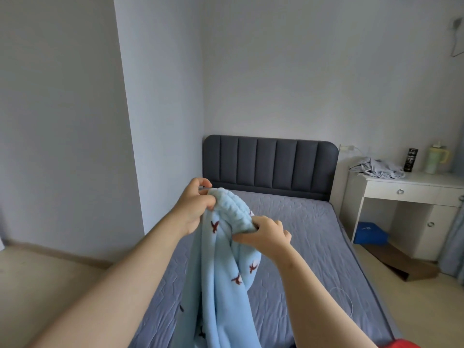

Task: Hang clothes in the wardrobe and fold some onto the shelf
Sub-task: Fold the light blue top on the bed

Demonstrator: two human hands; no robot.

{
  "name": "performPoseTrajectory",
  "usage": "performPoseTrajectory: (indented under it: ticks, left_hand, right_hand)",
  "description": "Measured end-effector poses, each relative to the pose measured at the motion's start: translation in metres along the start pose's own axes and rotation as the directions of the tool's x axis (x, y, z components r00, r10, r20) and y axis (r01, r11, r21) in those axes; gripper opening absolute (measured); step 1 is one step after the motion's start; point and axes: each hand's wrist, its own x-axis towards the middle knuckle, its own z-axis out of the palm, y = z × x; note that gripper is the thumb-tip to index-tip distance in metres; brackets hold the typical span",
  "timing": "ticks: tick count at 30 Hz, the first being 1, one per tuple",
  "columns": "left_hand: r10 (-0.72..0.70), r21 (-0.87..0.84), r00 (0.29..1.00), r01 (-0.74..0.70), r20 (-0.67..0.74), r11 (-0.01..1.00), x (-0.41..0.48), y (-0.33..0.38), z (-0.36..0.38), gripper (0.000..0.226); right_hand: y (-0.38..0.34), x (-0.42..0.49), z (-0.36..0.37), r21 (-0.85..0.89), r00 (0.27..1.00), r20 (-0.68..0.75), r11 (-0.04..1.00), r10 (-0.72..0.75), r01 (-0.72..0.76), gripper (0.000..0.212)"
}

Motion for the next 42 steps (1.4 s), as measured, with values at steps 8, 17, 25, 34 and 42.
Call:
performPoseTrajectory:
  ticks: [8, 17, 25, 34, 42]
  left_hand:
    - [-0.008, -0.101, 1.000, 0.008, -0.007, 0.995, 0.007, 0.012, -0.016, 0.039]
    - [-0.104, 0.086, 0.994, 0.107, -0.036, 0.991, 0.012, 0.014, -0.021, 0.044]
    - [-0.056, 0.309, 0.998, 0.063, -0.030, 0.949, 0.024, 0.031, -0.011, 0.045]
    - [0.066, 0.108, 0.998, -0.065, -0.009, 0.992, 0.051, 0.098, -0.002, 0.036]
    - [0.257, 0.605, 0.963, -0.156, -0.083, 0.780, 0.065, 0.144, -0.034, 0.012]
  right_hand:
    - [-0.003, 0.008, -0.001, 0.335, 0.998, 0.054, 0.942, -0.034, 0.014, 0.029]
    - [-0.027, 0.027, -0.034, 0.729, 0.974, -0.223, 0.658, -0.035, 0.190, 0.056]
    - [-0.037, 0.032, -0.055, 0.731, 0.964, -0.236, 0.631, -0.124, 0.260, 0.031]
    - [-0.022, 0.048, -0.072, 0.866, 0.961, 0.145, 0.439, 0.236, -0.238, 0.024]
    - [-0.066, 0.059, -0.120, 0.818, 0.974, -0.216, 0.557, 0.064, 0.145, 0.015]
